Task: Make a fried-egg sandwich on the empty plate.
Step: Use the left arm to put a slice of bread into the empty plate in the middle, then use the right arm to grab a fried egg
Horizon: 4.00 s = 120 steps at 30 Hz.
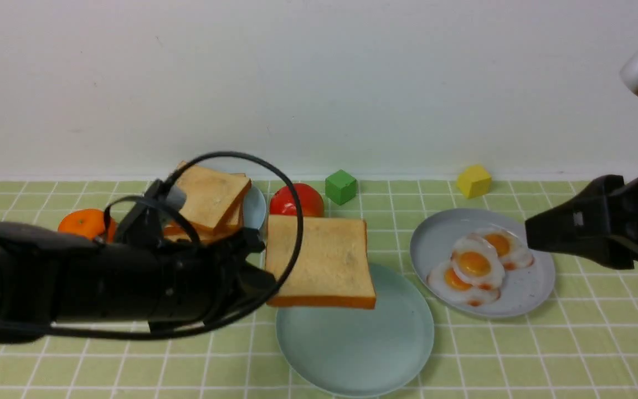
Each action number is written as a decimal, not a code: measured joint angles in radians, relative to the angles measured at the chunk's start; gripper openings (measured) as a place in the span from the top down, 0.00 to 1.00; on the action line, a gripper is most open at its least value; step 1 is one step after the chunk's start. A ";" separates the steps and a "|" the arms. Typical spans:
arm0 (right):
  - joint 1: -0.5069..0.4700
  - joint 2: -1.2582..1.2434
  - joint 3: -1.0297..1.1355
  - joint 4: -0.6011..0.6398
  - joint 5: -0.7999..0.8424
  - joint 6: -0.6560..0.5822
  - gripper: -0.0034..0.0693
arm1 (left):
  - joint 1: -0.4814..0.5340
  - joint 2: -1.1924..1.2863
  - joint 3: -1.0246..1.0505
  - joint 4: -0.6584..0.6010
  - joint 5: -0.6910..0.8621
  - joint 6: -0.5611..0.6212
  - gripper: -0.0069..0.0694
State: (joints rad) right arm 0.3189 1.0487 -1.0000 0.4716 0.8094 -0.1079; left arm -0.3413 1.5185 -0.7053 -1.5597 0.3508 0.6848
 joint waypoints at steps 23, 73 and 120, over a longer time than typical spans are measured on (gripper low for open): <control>0.000 0.000 0.000 -0.096 -0.012 0.091 0.62 | -0.128 0.214 -0.039 -0.159 -0.046 0.161 0.45; -0.340 0.965 -0.432 0.071 0.086 0.023 0.45 | -0.269 -0.030 -0.594 1.133 0.461 -0.498 0.93; -0.349 1.057 -0.445 0.141 0.047 0.131 0.79 | -0.269 -0.030 -0.594 1.138 0.500 -0.507 0.92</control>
State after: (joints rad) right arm -0.0300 2.1057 -1.4445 0.6125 0.8567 0.0235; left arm -0.6101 1.4882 -1.2992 -0.4221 0.8506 0.1776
